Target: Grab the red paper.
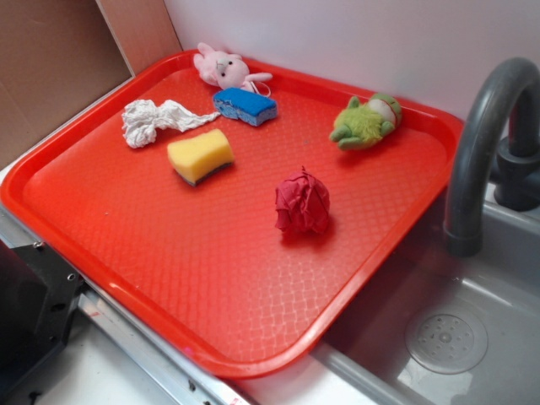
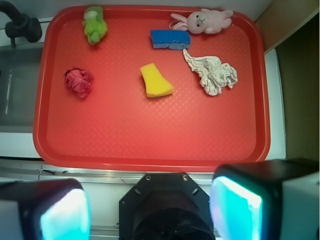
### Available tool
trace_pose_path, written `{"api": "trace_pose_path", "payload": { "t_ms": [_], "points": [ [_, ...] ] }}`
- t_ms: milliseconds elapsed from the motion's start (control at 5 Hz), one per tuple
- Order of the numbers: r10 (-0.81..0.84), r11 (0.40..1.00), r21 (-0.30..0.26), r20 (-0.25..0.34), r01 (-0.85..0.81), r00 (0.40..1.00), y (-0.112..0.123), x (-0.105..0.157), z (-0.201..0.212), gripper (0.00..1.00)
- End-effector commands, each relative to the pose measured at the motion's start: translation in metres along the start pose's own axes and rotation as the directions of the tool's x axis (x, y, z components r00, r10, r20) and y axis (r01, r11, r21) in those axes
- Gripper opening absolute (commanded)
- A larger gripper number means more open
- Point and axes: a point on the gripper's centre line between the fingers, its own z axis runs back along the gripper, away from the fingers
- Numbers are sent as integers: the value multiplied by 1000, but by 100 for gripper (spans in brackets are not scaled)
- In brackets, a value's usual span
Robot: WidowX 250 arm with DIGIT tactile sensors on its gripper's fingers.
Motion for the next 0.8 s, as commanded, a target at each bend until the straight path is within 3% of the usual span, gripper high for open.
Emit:
{"api": "trace_pose_path", "payload": {
  "t_ms": [0,200,400,600],
  "points": [
    [0,1000,0,0,0,1000,0,0,0,100],
    [-56,997,-46,-12,56,998,3,8,-11,100],
    [-58,998,-2,78,58,995,-2,22,-31,100],
    [-203,978,-21,106,206,973,-14,50,-57,100]
  ]
}}
